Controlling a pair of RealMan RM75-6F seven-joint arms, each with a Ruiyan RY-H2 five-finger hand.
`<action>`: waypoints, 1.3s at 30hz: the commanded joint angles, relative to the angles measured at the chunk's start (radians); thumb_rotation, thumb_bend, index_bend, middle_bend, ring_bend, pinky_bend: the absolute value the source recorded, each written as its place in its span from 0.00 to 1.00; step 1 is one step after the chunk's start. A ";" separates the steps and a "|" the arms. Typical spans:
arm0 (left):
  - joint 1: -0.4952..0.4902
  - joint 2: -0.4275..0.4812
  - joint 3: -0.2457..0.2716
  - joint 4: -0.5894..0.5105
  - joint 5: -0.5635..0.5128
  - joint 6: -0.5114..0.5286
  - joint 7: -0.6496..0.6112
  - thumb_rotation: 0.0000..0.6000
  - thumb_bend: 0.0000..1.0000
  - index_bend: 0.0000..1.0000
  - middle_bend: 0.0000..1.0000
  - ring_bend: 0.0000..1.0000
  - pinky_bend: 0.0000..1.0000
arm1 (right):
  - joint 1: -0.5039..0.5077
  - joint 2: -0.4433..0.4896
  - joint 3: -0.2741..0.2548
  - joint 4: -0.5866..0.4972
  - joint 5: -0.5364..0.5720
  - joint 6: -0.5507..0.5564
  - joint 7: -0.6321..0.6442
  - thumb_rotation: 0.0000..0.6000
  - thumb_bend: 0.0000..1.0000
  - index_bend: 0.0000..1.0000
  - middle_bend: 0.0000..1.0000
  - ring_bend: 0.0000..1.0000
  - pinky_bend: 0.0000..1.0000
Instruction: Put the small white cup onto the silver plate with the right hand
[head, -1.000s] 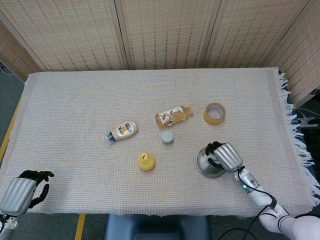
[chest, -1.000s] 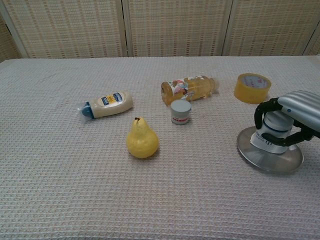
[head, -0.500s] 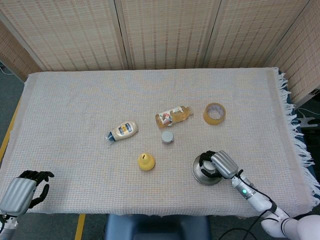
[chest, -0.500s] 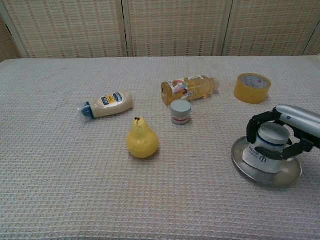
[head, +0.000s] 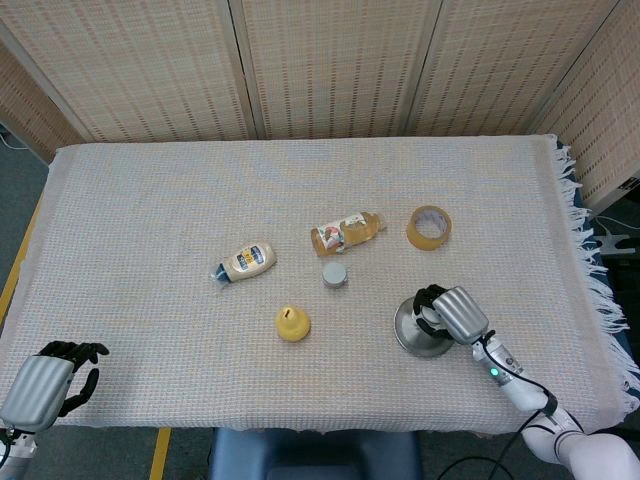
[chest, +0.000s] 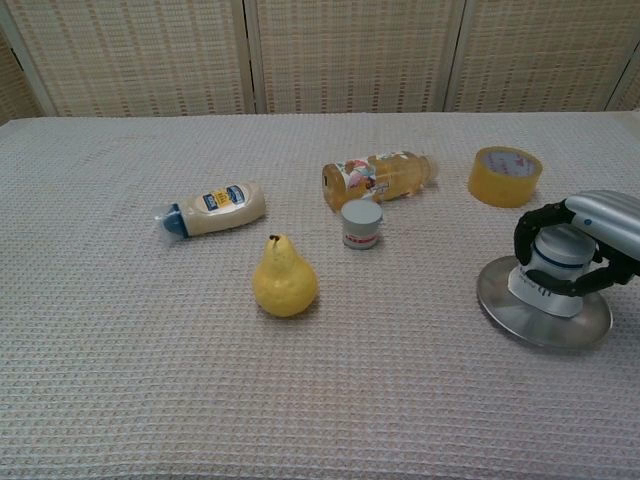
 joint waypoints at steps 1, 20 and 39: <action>0.000 0.001 0.001 -0.001 0.001 -0.001 -0.001 1.00 0.52 0.39 0.48 0.43 0.38 | 0.001 0.029 -0.055 -0.059 -0.040 0.000 0.132 1.00 0.31 0.57 0.50 0.42 0.70; 0.000 0.001 0.001 0.001 0.004 0.002 -0.003 1.00 0.51 0.39 0.48 0.43 0.38 | -0.009 -0.040 -0.029 0.077 -0.016 0.025 0.093 1.00 0.31 0.56 0.50 0.41 0.70; -0.001 0.001 0.002 0.001 0.003 -0.001 -0.001 1.00 0.51 0.39 0.48 0.43 0.38 | -0.017 -0.057 -0.012 0.142 -0.014 0.097 -0.013 1.00 0.31 0.56 0.50 0.41 0.69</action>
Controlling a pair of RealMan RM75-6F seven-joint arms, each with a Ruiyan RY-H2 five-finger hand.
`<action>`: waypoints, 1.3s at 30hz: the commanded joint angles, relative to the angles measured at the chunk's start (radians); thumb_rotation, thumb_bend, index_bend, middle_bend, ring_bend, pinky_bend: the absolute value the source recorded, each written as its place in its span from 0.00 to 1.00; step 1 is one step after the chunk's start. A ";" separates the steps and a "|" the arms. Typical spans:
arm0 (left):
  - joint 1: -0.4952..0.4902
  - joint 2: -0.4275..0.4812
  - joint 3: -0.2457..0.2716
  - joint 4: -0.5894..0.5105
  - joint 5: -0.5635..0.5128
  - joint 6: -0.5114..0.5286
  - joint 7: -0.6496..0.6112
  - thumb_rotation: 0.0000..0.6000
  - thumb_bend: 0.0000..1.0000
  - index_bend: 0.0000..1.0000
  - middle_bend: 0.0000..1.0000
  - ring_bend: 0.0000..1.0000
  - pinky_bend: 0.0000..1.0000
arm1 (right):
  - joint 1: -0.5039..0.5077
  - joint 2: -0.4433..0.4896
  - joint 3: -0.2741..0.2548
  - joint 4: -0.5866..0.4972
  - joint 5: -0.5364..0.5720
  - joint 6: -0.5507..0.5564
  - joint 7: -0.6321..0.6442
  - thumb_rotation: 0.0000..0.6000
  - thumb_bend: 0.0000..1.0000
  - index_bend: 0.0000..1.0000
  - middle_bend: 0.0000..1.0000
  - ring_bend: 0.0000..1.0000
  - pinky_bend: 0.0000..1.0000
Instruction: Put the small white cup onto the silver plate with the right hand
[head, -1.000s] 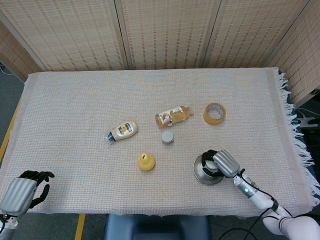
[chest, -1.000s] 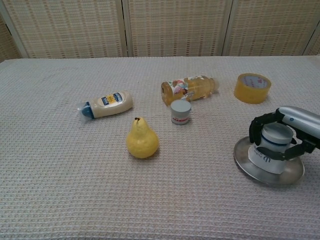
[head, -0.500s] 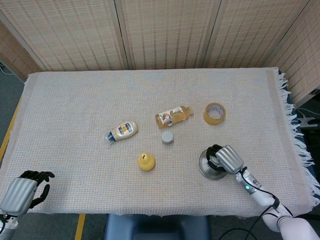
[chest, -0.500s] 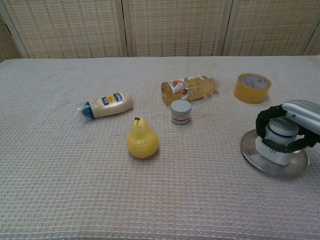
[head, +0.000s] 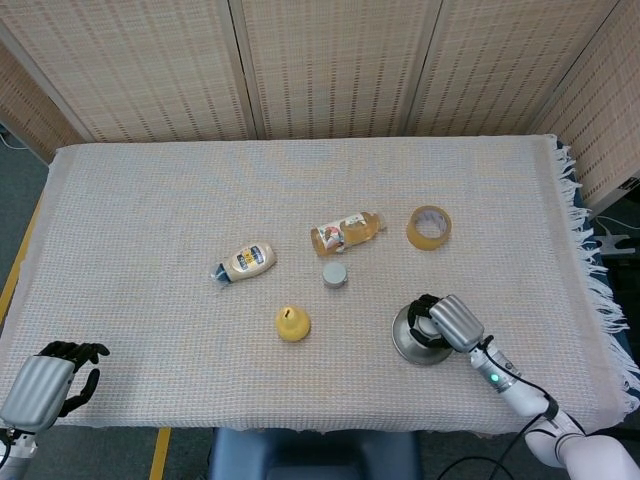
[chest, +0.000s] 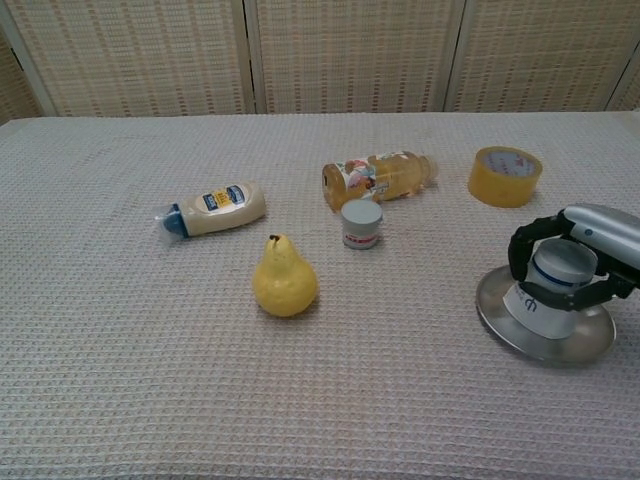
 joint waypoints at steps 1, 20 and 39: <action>0.000 0.000 0.000 0.000 0.001 0.000 0.001 1.00 0.51 0.39 0.48 0.43 0.38 | -0.009 -0.029 0.014 0.067 0.006 0.041 -0.070 1.00 0.31 0.56 0.50 0.41 0.69; 0.001 0.000 0.002 -0.004 0.001 -0.001 0.008 1.00 0.52 0.39 0.48 0.43 0.38 | -0.058 0.092 0.096 -0.047 0.123 0.042 -0.067 1.00 0.31 0.54 0.50 0.39 0.68; 0.000 0.001 -0.001 -0.006 -0.009 -0.007 0.010 1.00 0.52 0.39 0.48 0.43 0.38 | -0.077 0.093 0.035 0.070 0.094 -0.076 0.082 1.00 0.17 0.11 0.10 0.00 0.32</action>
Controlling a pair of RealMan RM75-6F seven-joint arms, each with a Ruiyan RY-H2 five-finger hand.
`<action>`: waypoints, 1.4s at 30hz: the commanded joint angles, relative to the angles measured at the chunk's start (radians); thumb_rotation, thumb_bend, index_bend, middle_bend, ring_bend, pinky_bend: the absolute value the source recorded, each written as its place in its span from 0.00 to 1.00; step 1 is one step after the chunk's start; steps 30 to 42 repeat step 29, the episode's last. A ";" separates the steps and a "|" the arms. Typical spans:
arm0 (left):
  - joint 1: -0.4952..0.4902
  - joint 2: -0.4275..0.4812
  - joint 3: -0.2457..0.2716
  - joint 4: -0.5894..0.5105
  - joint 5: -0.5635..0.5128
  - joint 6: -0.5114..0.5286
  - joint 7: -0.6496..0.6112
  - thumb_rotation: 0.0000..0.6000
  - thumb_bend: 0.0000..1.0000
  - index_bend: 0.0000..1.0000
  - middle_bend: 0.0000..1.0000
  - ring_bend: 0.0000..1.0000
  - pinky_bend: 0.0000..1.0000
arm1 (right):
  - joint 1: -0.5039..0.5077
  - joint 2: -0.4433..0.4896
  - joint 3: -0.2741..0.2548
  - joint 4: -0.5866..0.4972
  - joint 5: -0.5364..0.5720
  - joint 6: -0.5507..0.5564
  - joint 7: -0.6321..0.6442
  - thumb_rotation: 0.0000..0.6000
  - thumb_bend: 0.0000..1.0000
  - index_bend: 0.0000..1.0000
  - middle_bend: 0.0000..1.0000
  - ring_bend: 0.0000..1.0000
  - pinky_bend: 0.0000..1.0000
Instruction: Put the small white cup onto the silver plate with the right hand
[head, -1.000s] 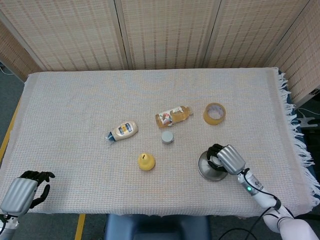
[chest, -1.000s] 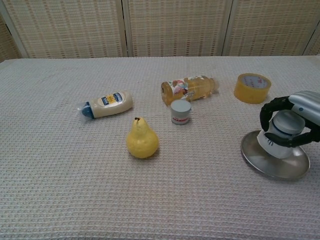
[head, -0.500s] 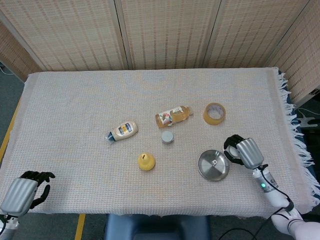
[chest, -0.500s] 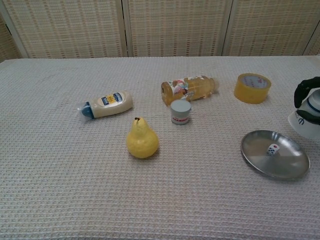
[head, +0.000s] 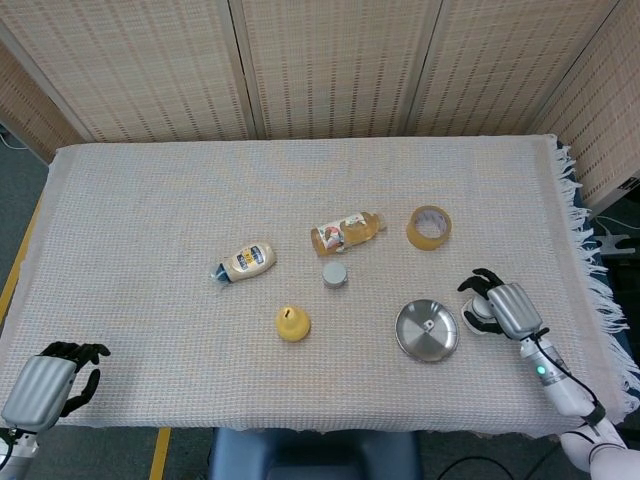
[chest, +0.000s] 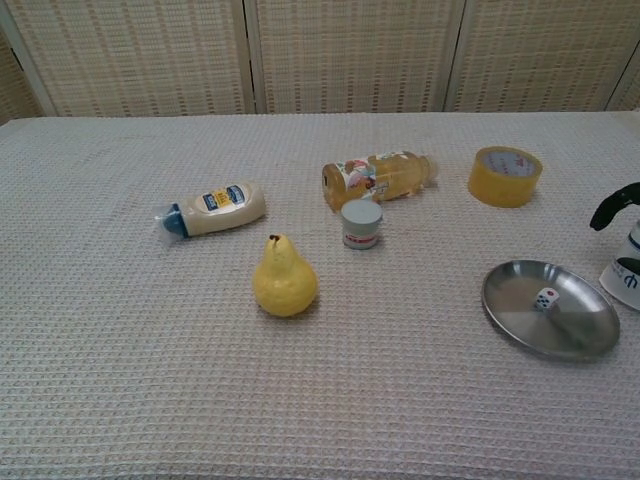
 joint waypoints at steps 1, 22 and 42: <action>0.000 0.001 0.000 0.000 0.000 0.000 -0.002 1.00 0.52 0.39 0.48 0.43 0.38 | -0.004 0.018 -0.009 -0.011 -0.012 0.018 -0.009 1.00 0.16 0.07 0.05 0.00 0.28; -0.002 -0.002 -0.001 0.001 -0.004 -0.006 0.003 1.00 0.51 0.39 0.48 0.43 0.38 | -0.190 0.429 0.048 -0.931 0.108 0.249 -0.906 1.00 0.10 0.00 0.00 0.00 0.10; -0.006 -0.006 -0.001 0.006 -0.005 -0.013 0.002 1.00 0.52 0.39 0.48 0.43 0.38 | -0.240 0.492 0.052 -1.123 0.162 0.243 -1.112 1.00 0.10 0.00 0.00 0.00 0.10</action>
